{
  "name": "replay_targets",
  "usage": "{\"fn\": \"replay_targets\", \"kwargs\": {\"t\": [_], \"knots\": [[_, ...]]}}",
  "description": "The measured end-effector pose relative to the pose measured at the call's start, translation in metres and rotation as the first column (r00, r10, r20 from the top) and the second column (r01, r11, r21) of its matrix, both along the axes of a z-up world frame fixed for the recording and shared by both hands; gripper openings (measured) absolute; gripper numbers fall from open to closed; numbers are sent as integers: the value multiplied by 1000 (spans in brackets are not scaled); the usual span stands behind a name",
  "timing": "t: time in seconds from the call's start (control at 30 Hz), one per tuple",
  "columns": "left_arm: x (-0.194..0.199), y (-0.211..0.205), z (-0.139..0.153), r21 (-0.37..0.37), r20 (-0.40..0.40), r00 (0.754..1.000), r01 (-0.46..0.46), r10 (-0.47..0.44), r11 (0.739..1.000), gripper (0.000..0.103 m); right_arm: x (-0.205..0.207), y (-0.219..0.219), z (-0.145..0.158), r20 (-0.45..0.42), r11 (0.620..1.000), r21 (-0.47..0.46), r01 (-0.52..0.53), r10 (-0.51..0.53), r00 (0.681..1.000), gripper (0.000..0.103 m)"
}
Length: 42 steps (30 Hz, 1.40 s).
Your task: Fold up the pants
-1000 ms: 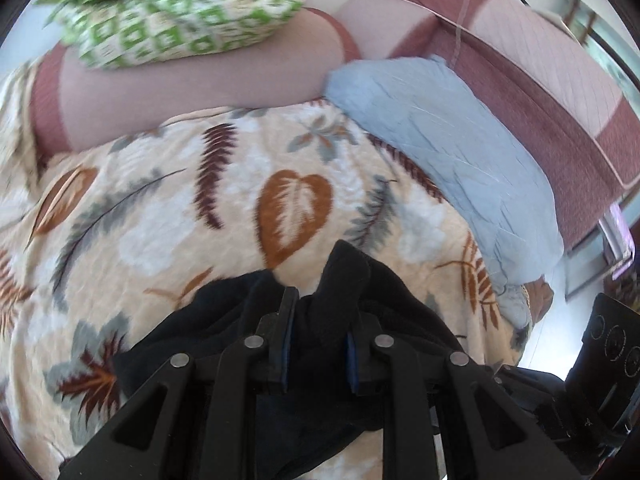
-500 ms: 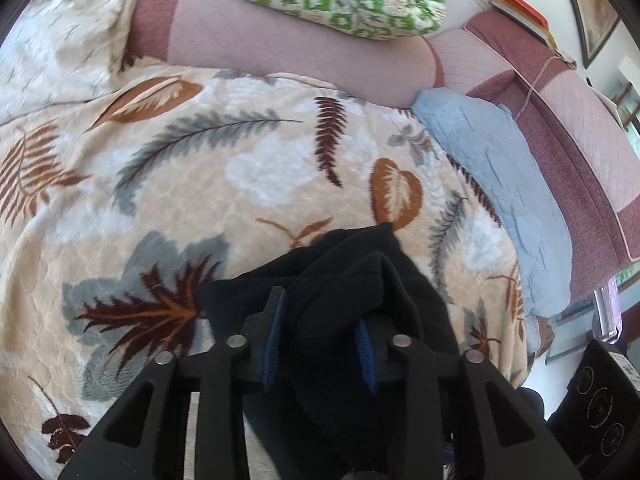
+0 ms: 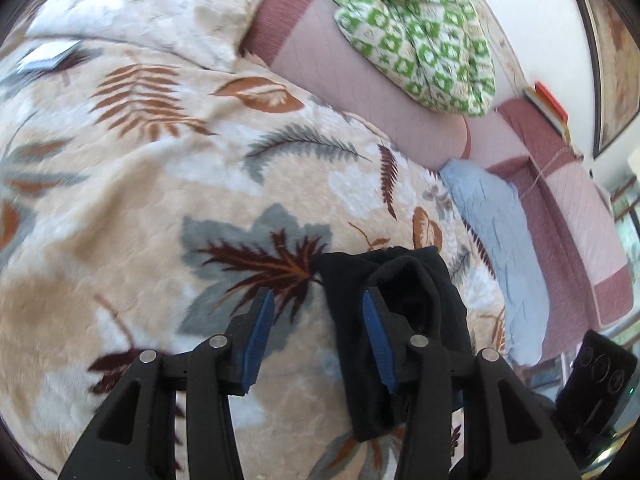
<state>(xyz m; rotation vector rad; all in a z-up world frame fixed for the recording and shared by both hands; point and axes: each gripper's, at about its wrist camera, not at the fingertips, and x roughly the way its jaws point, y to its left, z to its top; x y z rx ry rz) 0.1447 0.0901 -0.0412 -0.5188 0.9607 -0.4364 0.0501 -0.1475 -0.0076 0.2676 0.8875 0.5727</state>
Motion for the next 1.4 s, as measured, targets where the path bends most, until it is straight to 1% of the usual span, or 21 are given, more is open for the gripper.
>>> {"fn": "replay_targets", "kwargs": {"t": [0.13,0.17,0.2,0.27,0.33,0.4,0.47,0.53,0.57,0.63,0.67,0.7,0.73,0.8,0.83,0.93,1.03,1.1,1.17,1.3,1.4], "knots": [[-24,23,-5,-75,36,995,-88,90,993,46,11,-7,21,69,992,-63,107,-103,992,61],[-28,28,-7,-87,38,994,-100,104,991,46,17,-7,22,66,989,-75,129,-124,990,57],[-32,32,-9,-92,39,993,-111,115,990,46,24,-8,23,61,986,-80,149,-144,988,49],[-39,36,-12,-90,45,991,-124,128,988,46,45,-2,20,40,982,-87,168,-165,986,46],[-42,38,-13,-92,50,990,-127,132,988,46,63,10,17,36,975,-131,182,-179,983,46],[-43,40,-14,-80,56,989,-134,138,988,47,79,27,7,21,968,-185,170,-169,985,46],[-44,40,-18,-40,57,987,-147,149,988,48,89,47,-12,-22,955,-264,133,-143,989,48],[-45,41,-22,-21,51,986,-156,157,987,48,92,67,-36,-54,927,-366,78,-104,993,48],[-45,42,-23,-25,48,986,-158,159,987,48,89,77,-45,-35,903,-425,62,-85,996,50],[-46,43,-23,-25,51,985,-163,164,986,49,79,95,-50,31,852,-522,32,-19,999,63],[-47,43,-22,-16,56,985,-165,166,986,49,76,101,-49,41,837,-547,12,12,999,76],[-47,43,-22,-6,61,984,-168,168,986,49,72,105,-47,52,824,-566,-3,39,998,80],[-48,42,-22,2,63,984,-170,169,985,50,68,106,-43,69,821,-571,-11,61,996,80],[-49,42,-22,16,65,982,-176,175,984,50,60,98,-24,115,848,-530,-5,78,990,80],[-50,41,-22,19,66,982,-179,177,984,50,56,86,-11,140,870,-492,17,60,988,79],[-53,35,-18,25,80,983,-169,167,985,50,47,49,20,187,910,-402,103,-28,982,79],[-59,18,-12,70,108,985,-144,136,987,50,35,8,29,204,908,-369,199,-130,970,79],[-65,4,-10,98,116,987,-123,111,988,50,26,-19,24,194,889,-375,263,-202,960,79],[-74,-14,-7,152,132,988,-94,74,984,51,18,-45,11,168,869,-378,320,-275,947,79],[-96,-49,-5,279,175,985,-57,8,959,51,10,-81,-26,49,862,-342,374,-381,923,79],[-108,-61,-10,319,174,985,-38,-19,947,51,8,-95,-47,-33,873,-271,406,-430,902,79]]}}
